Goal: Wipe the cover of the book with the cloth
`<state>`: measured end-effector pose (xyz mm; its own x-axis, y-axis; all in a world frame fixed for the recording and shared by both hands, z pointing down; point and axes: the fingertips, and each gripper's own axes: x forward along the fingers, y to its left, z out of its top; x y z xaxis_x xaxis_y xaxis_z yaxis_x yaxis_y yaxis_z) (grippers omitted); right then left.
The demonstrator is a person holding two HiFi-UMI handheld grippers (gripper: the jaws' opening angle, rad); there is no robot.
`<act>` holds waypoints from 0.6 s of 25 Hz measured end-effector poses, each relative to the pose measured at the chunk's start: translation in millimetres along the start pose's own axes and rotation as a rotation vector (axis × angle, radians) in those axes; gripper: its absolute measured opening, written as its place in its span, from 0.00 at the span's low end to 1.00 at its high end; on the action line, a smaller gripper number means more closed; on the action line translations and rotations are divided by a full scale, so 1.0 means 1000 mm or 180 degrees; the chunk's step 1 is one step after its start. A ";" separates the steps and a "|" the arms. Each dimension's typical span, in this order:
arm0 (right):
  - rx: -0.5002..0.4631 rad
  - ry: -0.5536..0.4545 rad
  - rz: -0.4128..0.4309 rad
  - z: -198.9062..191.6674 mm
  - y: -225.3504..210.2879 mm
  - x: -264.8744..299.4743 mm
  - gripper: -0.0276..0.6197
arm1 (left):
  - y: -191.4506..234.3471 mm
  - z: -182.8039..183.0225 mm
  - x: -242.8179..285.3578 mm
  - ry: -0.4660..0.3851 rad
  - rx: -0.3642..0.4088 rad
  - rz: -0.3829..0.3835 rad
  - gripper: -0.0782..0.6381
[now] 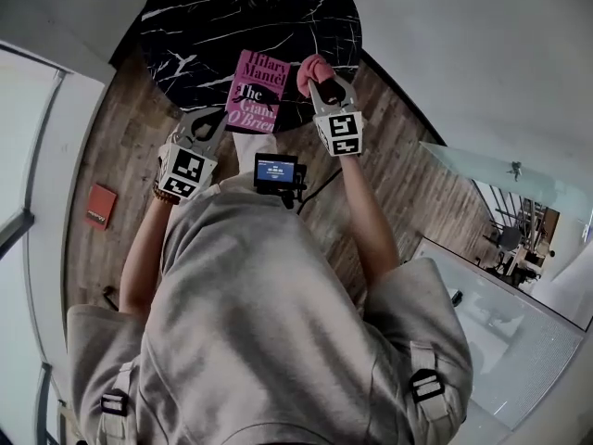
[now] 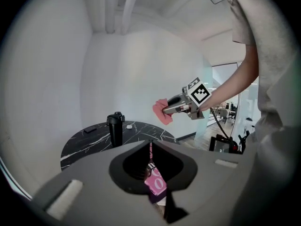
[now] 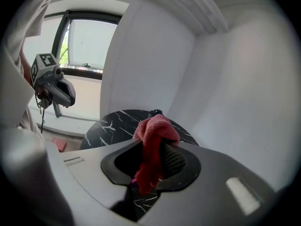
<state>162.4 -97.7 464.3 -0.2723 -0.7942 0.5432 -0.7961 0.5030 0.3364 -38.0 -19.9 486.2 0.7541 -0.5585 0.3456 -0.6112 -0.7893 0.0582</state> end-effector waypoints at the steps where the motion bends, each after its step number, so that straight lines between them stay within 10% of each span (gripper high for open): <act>1: -0.0083 0.0037 0.0057 -0.004 -0.003 0.009 0.22 | 0.001 -0.005 0.006 0.0054 0.0007 -0.0004 0.13; 15: -0.1299 0.0725 0.1339 -0.090 0.007 0.129 0.22 | 0.001 -0.113 0.068 0.1181 0.0360 0.0047 0.34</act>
<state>170.0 -166.2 606.1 -0.3596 -0.4301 0.8281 -0.3633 0.8819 0.3003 -14.5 -30.2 615.6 0.5946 -0.4563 0.6621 -0.5755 -0.8165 -0.0458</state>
